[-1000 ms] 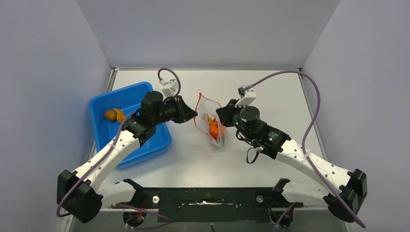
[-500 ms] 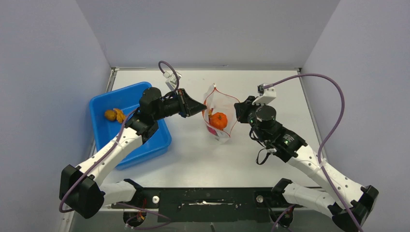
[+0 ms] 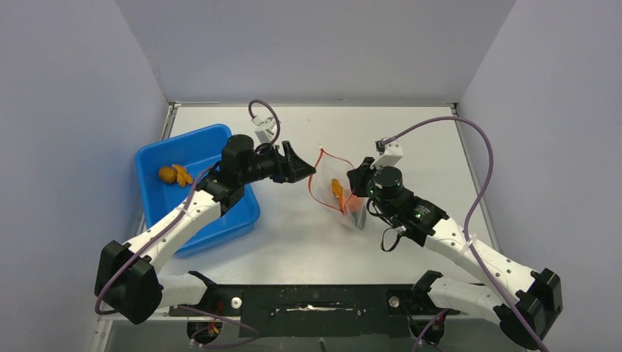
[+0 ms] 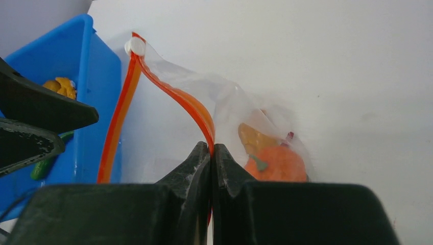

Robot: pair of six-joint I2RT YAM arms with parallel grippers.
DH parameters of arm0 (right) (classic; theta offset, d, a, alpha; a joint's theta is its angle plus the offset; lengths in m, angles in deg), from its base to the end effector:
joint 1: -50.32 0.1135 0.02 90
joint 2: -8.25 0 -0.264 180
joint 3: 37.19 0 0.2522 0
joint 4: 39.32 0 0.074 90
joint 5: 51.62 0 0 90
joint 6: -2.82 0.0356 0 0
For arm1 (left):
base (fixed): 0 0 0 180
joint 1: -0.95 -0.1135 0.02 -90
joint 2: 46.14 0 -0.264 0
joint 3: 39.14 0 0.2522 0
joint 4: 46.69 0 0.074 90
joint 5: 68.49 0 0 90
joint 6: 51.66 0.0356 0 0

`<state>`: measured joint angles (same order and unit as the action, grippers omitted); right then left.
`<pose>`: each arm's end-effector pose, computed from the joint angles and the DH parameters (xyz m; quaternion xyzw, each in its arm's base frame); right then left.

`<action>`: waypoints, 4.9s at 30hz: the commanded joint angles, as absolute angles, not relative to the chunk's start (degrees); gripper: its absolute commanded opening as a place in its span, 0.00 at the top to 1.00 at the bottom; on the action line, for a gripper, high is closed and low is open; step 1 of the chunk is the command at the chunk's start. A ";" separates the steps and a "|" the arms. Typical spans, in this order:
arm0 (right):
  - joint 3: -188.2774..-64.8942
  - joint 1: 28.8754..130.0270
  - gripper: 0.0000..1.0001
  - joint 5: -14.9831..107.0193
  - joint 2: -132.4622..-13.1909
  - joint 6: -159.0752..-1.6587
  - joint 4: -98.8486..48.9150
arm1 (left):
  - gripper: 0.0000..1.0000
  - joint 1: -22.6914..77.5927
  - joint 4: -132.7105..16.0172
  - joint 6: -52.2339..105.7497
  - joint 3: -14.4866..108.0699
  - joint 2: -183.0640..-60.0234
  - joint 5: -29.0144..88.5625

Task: Place the food in the zip-top bag and seal the zipper
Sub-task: Place the fake fruit in the zipper food storage bag, then pick up the fake vegetable from the bin.

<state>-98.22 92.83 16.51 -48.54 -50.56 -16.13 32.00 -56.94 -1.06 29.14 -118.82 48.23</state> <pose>0.1771 0.1444 0.3183 0.0690 0.8037 0.2444 0.5381 0.2447 -0.1660 0.3194 0.0848 0.7783 -0.4924 0.3803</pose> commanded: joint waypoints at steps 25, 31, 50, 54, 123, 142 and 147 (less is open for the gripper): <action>-95.04 92.95 1.00 25.02 -47.17 -48.72 -27.41 | 0.33 4.63 -84.98 13.49 31.18 -107.69 18.24; -94.74 92.95 1.00 26.90 -46.24 -49.27 -27.85 | 0.44 -3.87 -83.57 14.39 29.51 -112.55 18.08; -93.13 92.82 1.00 26.96 -43.29 -49.60 -28.04 | 0.60 -14.94 -74.87 17.28 31.95 -131.37 14.46; -93.32 92.86 1.00 26.86 -42.87 -49.50 -27.84 | 0.60 -16.35 -74.60 18.72 32.86 -134.53 12.43; -93.87 93.37 1.00 25.92 -42.82 -50.27 -27.31 | 0.65 -12.76 -73.94 18.17 40.97 -149.04 16.26; -94.39 93.28 1.00 25.92 -43.38 -50.27 -27.06 | 0.64 -13.11 -73.62 19.08 42.11 -152.38 15.47; -94.22 93.23 1.00 25.74 -43.19 -50.18 -27.02 | 0.64 -13.09 -73.71 19.46 42.12 -152.55 14.77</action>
<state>-92.67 92.91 26.87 -43.19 -49.45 -23.37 -12.72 -75.00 18.24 39.42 -152.13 15.88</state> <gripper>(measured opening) 0.031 0.357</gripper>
